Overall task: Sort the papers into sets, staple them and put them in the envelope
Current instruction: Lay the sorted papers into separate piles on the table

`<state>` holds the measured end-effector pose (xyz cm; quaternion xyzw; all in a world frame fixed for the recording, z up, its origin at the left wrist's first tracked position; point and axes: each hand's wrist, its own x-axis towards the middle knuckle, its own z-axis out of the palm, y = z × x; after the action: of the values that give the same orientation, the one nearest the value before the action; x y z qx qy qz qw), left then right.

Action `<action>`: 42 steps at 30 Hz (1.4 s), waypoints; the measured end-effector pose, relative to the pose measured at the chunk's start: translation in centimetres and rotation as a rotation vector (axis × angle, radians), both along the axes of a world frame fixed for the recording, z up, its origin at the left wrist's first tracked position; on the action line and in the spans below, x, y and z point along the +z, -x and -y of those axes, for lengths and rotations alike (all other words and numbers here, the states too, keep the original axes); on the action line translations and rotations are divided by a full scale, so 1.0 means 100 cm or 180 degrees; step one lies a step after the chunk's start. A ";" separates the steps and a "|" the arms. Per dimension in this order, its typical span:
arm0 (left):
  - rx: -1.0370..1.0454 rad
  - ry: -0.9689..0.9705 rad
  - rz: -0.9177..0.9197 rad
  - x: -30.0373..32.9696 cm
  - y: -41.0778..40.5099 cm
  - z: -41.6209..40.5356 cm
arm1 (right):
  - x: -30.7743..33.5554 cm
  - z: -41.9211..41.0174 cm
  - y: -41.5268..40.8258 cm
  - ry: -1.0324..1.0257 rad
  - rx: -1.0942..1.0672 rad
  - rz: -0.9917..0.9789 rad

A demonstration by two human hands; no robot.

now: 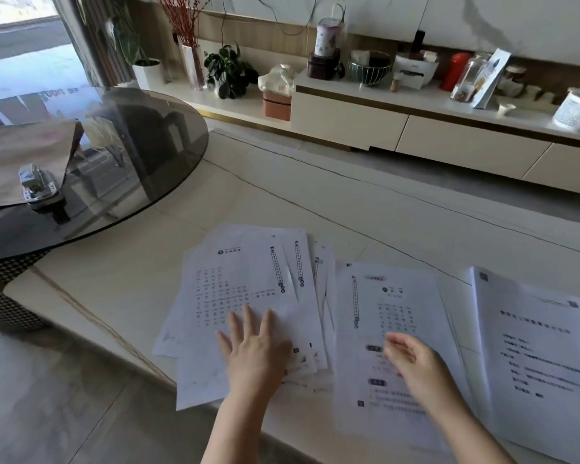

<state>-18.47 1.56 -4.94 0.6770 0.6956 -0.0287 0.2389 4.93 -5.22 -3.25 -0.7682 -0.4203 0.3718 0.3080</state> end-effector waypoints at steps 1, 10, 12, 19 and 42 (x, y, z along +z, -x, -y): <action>0.0024 -0.0027 -0.0045 0.000 -0.002 0.001 | -0.001 0.008 -0.010 0.0038 -0.0058 0.0178; -0.1063 -0.0582 0.1098 0.023 -0.086 0.028 | -0.013 0.032 -0.044 0.0159 -0.0562 0.1106; -0.1453 -0.0413 0.0750 0.013 -0.095 0.038 | -0.012 0.029 -0.048 0.0107 -0.0686 0.0952; -0.1745 -0.0568 0.0343 -0.004 -0.095 0.040 | -0.014 0.019 -0.065 0.0127 -0.1123 0.0092; -0.1677 -0.0343 0.0171 0.001 -0.097 0.043 | -0.019 0.020 -0.079 -0.0081 -0.0949 -0.0009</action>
<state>-8.79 -2.75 -4.81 0.8468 0.4894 -0.0349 0.2052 12.82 -7.25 -5.18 -0.8176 -0.3059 0.3176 0.3701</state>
